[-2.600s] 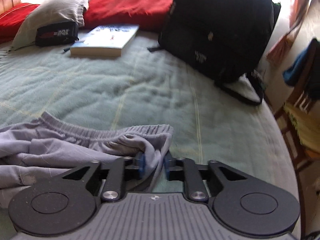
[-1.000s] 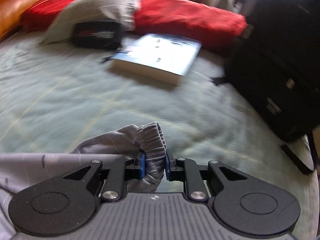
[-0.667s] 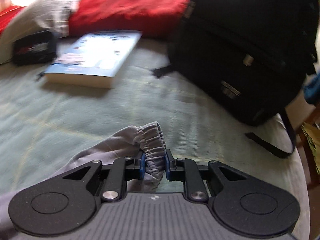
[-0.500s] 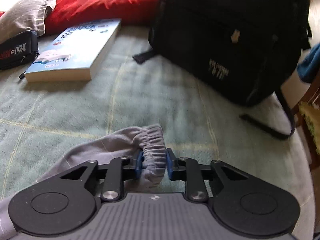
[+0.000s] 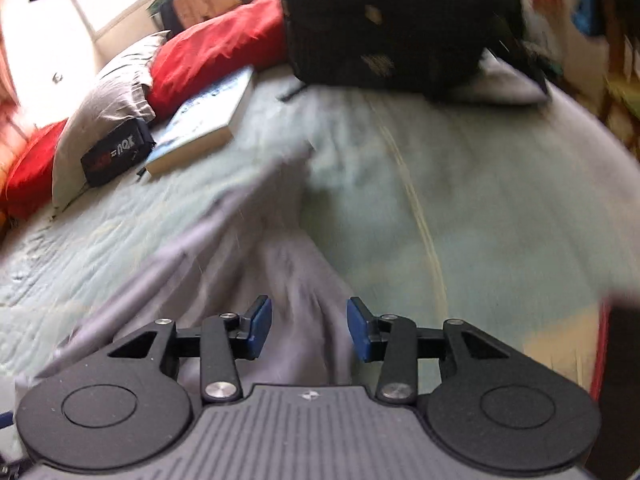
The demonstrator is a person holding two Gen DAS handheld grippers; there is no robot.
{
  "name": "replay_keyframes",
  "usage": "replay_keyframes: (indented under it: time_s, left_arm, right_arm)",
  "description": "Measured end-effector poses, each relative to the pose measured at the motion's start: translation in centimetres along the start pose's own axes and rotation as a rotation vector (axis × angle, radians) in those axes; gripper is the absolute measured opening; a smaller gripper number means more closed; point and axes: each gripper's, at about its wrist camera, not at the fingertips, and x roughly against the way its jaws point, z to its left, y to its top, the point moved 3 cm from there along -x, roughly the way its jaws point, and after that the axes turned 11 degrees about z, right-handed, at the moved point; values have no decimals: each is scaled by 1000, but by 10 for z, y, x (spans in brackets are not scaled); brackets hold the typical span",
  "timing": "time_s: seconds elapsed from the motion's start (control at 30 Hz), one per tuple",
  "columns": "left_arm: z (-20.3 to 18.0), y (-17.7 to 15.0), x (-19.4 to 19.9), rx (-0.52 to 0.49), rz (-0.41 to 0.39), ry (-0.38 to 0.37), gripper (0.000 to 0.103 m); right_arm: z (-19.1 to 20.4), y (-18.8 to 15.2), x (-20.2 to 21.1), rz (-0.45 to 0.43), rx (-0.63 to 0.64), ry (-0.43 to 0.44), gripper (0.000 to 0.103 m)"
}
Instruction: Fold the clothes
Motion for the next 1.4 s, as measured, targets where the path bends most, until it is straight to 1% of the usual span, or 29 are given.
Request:
replay_keyframes:
  time_s: [0.1,0.17,0.23,0.3,0.33,0.37,0.4,0.43,0.47,0.5,0.53,0.67,0.8,0.93,1.0,1.03,1.07,1.1,1.13,1.17,1.2,1.27,1.4]
  left_arm:
    - [-9,-3,1,-18,3,-3,102]
    - [-13,-5,2,-27,4,-2,102]
    - [-16,-6,3,-27,5,-2,102]
    - [-18,-7,4,-25,5,-2,102]
    - [-19,-7,4,-25,5,-2,102]
    - [-20,-7,4,-25,5,-1,102]
    - [-21,-7,5,-24,4,0,102]
    - [-23,-7,5,-24,2,3,102]
    - [-24,-8,6,-25,0,3,102]
    - [-25,-8,8,-28,-5,3,102]
    - [-25,-9,9,-31,-9,2,102]
    - [-26,-11,12,-38,-16,4,102]
    - [-30,-16,14,-52,-20,-2,102]
    - [-34,-21,19,-69,-33,-1,102]
    - [-34,-25,22,-70,-42,-4,102]
    - [-33,-26,24,-68,-46,-1,102]
    - [-31,-28,25,-66,-50,4,102]
    - [-30,-29,26,-63,-54,9,102]
    - [-27,-31,27,-57,-59,14,102]
    - [-24,-33,28,-49,-65,18,102]
    - [-21,-35,28,-42,-70,23,102]
    - [-15,-37,28,-28,-86,24,102]
    - [-2,-39,28,0,-120,22,102]
  right_arm:
    - [-20,-30,-8,14,-76,41,43]
    - [-30,-42,-13,-4,-120,93,42]
    - [-35,-44,-17,-30,-152,140,42]
    - [-34,-38,-25,-48,-150,157,42]
    - [-33,-35,-29,-57,-149,166,38]
    - [-32,-32,-33,-66,-147,174,31]
    - [-32,-28,-37,-75,-146,183,27]
    - [-31,-26,-40,-81,-151,186,19]
    - [-31,-26,-40,-82,-164,184,11]
    - [-31,-28,-37,-80,-170,180,7]
    - [-30,-31,-33,-79,-167,172,6]
    - [-25,-51,-11,-82,-125,105,6]
    - [-28,-74,14,-93,-123,62,5]
    - [-30,-91,33,-94,-108,-7,5]
    - [-32,-96,37,-87,-106,-41,6]
    - [-33,-98,38,-77,-112,-64,11]
    - [-33,-99,40,-73,-116,-78,14]
    - [-32,-100,44,-84,-117,-74,15]
    - [-29,-101,49,-101,-116,-59,20]
    - [-24,-101,54,-114,-108,-43,27]
    - [-19,-100,58,-127,-100,-27,31]
    - [-4,-99,64,-146,-62,-10,47]
    - [40,-97,61,-146,56,34,56]
